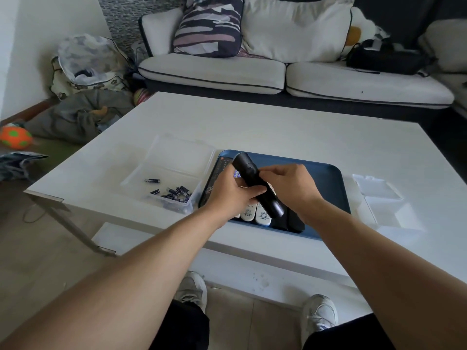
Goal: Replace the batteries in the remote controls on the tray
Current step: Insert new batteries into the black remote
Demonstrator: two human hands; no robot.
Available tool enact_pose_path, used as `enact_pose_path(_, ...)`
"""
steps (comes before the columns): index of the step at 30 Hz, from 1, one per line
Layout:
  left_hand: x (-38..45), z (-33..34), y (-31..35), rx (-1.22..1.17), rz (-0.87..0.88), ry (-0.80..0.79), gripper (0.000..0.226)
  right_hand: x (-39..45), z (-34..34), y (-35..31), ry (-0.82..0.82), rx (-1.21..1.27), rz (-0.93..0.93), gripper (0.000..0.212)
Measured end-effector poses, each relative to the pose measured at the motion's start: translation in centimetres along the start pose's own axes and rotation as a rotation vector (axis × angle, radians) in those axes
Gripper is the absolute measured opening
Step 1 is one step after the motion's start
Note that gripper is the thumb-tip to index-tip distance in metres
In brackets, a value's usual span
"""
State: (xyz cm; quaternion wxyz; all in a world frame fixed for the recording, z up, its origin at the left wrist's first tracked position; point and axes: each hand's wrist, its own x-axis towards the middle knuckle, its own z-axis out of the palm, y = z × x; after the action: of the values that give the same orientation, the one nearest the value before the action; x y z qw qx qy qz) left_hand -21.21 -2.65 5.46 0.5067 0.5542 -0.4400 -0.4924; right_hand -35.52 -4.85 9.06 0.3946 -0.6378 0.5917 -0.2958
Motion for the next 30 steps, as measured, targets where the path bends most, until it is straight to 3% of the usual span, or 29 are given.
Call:
enact_pose_path(6, 0.9, -1.1, 0.2, -0.205, -0.078, 0.178, 0.044, -0.2, -0.2, 1.7, -0.136, -0.267, -0.159, 0.031)
enact_pose_path(8, 1.0, -1.4, 0.2, -0.233, -0.120, 0.190, 0.043, -0.3, 0.0, 1.9, -0.105, -0.354, -0.223, 0.038)
enact_pose_path(11, 1.0, -1.4, 0.2, -0.237, -0.142, 0.165, 0.032, -0.2, 0.3, 1.8, -0.065, -0.403, -0.269, 0.029)
enact_pose_path(23, 0.4, -0.1, 0.6, -0.184, -0.120, 0.148, 0.021, -0.4, -0.1, 2.4, -0.058, -0.448, -0.166, 0.015)
enact_pose_path(26, 0.7, 0.0, 0.7, -0.163, -0.065, 0.237, 0.017, -0.6, -0.5, 2.7, -0.039, -0.471, -0.159, 0.021)
enact_pose_path(30, 1.0, -0.7, 0.9, -0.076, -0.045, 0.442, 0.008, -0.8, -1.2, 2.9, -0.144, -0.538, -0.099, 0.046)
